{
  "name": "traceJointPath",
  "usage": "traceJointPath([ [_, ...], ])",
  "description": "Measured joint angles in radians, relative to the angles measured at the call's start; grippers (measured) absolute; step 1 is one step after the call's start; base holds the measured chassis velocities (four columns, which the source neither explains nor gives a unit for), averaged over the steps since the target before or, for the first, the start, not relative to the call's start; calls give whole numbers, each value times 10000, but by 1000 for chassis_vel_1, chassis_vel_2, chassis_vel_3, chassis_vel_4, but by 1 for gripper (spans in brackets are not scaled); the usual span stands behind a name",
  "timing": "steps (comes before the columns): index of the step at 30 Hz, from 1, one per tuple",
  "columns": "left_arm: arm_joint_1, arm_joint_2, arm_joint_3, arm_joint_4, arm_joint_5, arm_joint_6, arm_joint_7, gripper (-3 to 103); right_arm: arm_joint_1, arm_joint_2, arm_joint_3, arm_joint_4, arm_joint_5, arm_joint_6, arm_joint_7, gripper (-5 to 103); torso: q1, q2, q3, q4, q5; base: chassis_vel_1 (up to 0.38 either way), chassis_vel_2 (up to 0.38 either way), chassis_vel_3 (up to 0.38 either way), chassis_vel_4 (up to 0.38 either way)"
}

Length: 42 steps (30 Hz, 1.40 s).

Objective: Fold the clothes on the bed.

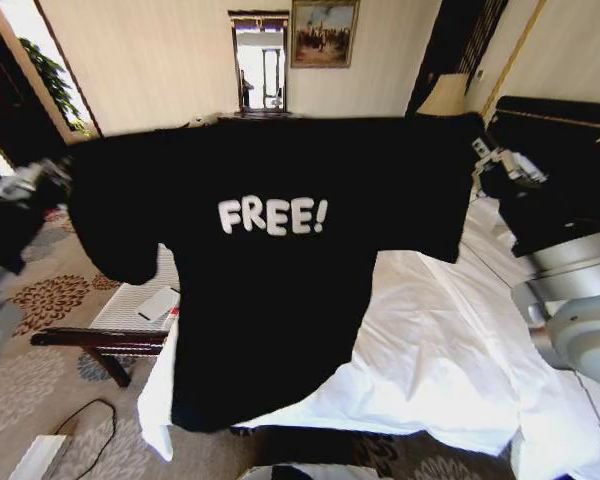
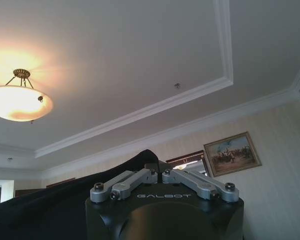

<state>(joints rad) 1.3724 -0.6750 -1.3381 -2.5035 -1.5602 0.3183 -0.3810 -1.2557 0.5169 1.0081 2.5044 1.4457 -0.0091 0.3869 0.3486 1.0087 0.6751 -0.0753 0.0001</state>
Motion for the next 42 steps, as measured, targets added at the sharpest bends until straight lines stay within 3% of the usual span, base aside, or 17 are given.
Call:
traceJointPath([
  [18,-49,-8,50,23,46,7,-38,1,25,25,-57,-32,-18,3,-14,0,-2,0,-1,1,-2,0,0,0,0],
  [20,-259,-271,818,23,1547,482,-400,1,-161,399,-830,-46,-1275,-477,371,0,-3,2,-3,4,-9,0,0,0,0],
  [21,-296,-394,1402,38,1913,619,-492,1,-209,636,-1340,-104,-1650,-603,404,0,-5,1,-2,1,7,0,0,0,0],
  [25,-318,-784,2750,59,2494,775,-597,1,-366,1098,-2456,-586,-2791,-660,168,0,-2,-1,0,-1,-3,0,0,0,0],
  [31,-320,-883,3315,55,2527,792,-622,1,-446,1251,-2665,-813,-2835,-626,118,0,-3,-1,-1,-1,0,0,0,0,0],
  [37,-377,-854,3315,53,2367,711,-510,1,-401,1255,-2563,-572,-2498,-434,-16,0,-2,-1,-1,1,-3,0,0,0,0],
  [42,-359,-712,2463,46,1293,280,-117,1,-451,1256,-2241,-81,-1862,-284,47,0,-2,-1,-1,0,0,0,0,0,0],
])
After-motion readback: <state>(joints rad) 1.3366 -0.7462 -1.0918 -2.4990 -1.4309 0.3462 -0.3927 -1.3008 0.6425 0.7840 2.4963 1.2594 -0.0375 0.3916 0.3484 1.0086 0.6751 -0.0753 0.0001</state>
